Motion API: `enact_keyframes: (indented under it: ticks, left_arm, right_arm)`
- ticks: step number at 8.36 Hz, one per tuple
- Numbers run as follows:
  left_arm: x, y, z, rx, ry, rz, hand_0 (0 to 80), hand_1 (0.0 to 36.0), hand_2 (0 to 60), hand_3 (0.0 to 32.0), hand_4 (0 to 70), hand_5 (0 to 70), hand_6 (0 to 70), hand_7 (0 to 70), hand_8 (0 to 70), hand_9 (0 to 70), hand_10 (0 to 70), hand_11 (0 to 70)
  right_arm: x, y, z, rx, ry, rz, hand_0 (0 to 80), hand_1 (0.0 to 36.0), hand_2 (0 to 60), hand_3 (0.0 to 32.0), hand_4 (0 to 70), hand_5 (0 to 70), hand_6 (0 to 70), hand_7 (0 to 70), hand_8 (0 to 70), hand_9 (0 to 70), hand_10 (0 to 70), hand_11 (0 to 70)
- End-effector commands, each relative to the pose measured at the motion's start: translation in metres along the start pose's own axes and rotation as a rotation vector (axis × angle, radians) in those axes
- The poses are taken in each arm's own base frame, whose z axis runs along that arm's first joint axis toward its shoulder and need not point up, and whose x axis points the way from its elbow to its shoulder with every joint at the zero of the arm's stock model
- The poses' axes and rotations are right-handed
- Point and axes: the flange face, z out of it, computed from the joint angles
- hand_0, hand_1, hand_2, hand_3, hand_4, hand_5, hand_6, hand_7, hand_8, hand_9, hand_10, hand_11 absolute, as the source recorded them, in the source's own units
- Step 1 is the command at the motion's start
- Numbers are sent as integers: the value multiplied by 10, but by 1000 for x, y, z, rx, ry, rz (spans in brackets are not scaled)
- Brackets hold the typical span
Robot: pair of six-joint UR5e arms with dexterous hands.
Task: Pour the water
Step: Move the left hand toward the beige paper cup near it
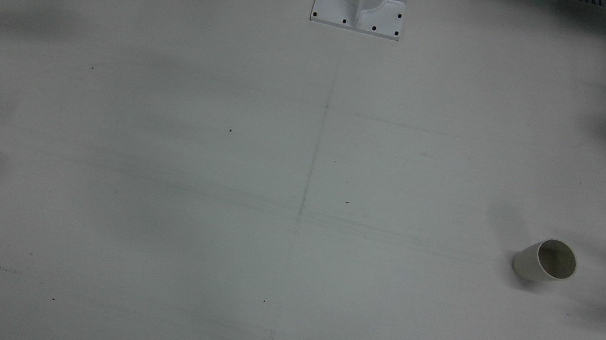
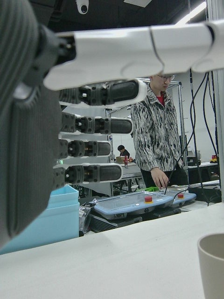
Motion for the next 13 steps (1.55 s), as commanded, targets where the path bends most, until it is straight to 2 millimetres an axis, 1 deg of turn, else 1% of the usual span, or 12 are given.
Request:
enact_keyframes:
  ticks: [1,2,3,4,5,6,7,8,9,10,11,13]
  left_arm:
    - [-14,-35,-4,1,-5,101,599,136,0,0,497,433,292,258,173,179,186,284]
    - [-17,-36,-6,0,-27,159,630,167,4,0,473,420,270,246,157,155,155,242]
    - [-20,-44,-11,0,-56,218,630,178,1,0,373,367,194,204,121,117,117,190]
    - [-27,-51,-14,9,-76,237,631,186,0,0,261,298,116,140,81,67,56,104]
    - [-43,-50,-12,8,-113,256,636,192,0,0,215,258,89,103,64,47,18,50]
    - [-64,-50,-1,4,-152,266,625,181,0,0,188,231,78,86,56,38,2,27]
    - [-85,-56,9,1,-187,262,624,178,0,0,173,215,71,74,48,33,6,33]
    - [-92,-56,18,9,-196,264,628,181,0,0,151,217,62,72,42,32,18,51]
    - [-94,-55,25,14,-200,266,657,199,0,0,141,226,57,76,41,33,22,58]
    - [-97,-53,33,22,-203,270,657,201,0,0,148,229,60,75,39,31,21,57]
    - [-99,-52,37,28,-206,269,662,203,0,0,151,231,61,78,39,31,20,56]
    - [-113,-51,35,33,-236,284,740,232,0,0,151,246,63,84,42,34,17,55]
  right_arm:
    - [-3,9,-2,-14,-2,-1,527,4,0,0,700,700,700,700,592,700,385,537]
    - [0,10,-1,-16,2,-3,532,8,0,0,700,700,700,700,584,700,377,527]
    - [0,10,-1,-15,4,-5,534,11,0,0,700,700,700,700,578,700,372,521]
    - [0,10,-1,-17,3,-5,537,14,0,0,700,700,700,700,577,700,367,514]
    - [0,9,-2,-14,7,-5,539,17,0,0,700,700,700,700,570,700,361,508]
    - [1,6,-4,-9,11,-7,540,19,0,0,685,700,700,700,560,694,355,500]
    - [1,6,-4,-7,11,-8,539,20,0,0,676,700,700,700,552,685,350,494]
    - [0,3,-8,-1,12,-8,537,20,0,0,652,700,700,700,545,675,347,491]
    - [-1,2,-11,3,11,-5,537,21,0,0,640,700,700,700,540,669,347,491]
    - [-2,1,-11,5,10,-6,537,22,0,0,632,700,696,697,538,666,348,492]
    - [-2,0,-11,6,10,-8,539,25,0,0,625,700,692,697,537,667,349,494]
    - [-2,-1,-12,10,9,-7,540,26,0,0,619,700,690,694,535,664,352,499]
